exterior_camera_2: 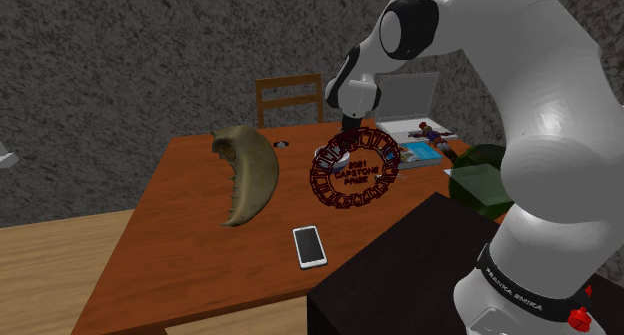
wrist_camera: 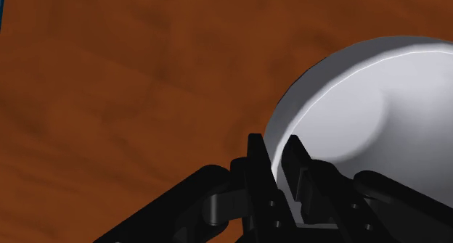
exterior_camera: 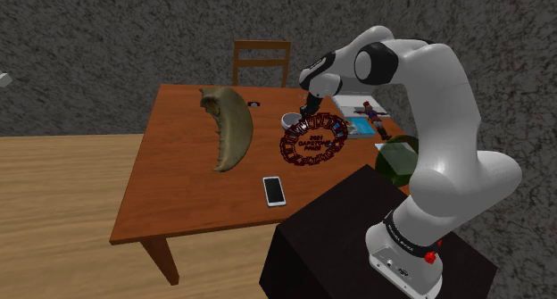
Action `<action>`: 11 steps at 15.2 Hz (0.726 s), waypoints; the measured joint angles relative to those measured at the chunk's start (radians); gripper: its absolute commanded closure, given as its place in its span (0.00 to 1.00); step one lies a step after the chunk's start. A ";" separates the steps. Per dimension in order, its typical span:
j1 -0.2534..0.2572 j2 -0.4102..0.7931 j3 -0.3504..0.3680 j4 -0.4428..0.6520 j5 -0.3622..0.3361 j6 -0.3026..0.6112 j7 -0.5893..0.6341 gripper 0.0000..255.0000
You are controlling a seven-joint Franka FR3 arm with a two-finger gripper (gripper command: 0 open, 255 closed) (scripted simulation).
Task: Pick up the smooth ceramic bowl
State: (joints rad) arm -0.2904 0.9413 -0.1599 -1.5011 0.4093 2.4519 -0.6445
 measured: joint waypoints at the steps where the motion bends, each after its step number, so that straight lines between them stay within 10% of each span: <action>1: 0.000 0.000 0.000 0.000 0.000 0.000 0.000 1.00; 11: 0.009 -0.065 -0.013 -0.031 -0.011 -0.035 0.009 1.00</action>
State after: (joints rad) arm -0.2819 0.8763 -0.1731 -1.5320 0.3985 2.4171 -0.6353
